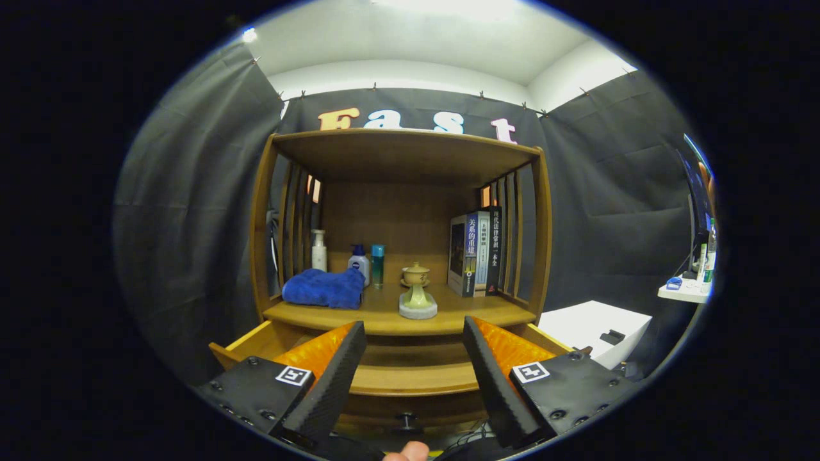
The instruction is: Pull open the drawer, take out the items inside it, and place them on the countertop above the cabinet.
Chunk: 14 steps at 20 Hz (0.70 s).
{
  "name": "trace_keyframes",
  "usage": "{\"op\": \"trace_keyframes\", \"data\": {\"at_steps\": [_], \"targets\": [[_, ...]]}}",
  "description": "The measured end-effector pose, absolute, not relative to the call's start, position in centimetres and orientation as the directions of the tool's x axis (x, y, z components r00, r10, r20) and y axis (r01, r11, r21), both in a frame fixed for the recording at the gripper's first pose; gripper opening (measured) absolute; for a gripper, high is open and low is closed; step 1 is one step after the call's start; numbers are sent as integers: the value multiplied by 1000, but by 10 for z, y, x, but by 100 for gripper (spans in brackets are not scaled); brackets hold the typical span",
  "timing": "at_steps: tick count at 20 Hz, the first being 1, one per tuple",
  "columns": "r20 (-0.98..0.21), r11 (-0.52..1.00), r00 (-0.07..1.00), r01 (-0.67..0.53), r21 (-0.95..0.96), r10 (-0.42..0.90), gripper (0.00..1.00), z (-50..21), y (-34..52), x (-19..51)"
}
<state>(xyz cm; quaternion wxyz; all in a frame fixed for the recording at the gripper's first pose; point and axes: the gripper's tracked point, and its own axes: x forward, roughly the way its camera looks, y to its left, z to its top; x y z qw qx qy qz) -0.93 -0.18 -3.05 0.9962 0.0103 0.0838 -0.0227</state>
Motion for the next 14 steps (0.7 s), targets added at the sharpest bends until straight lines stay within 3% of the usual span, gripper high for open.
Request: {"op": "trace_keyframes", "data": {"at_steps": [14], "targets": [[-335, 998, 942, 37, 54, -16, 98, -164, 6, -33]]}}
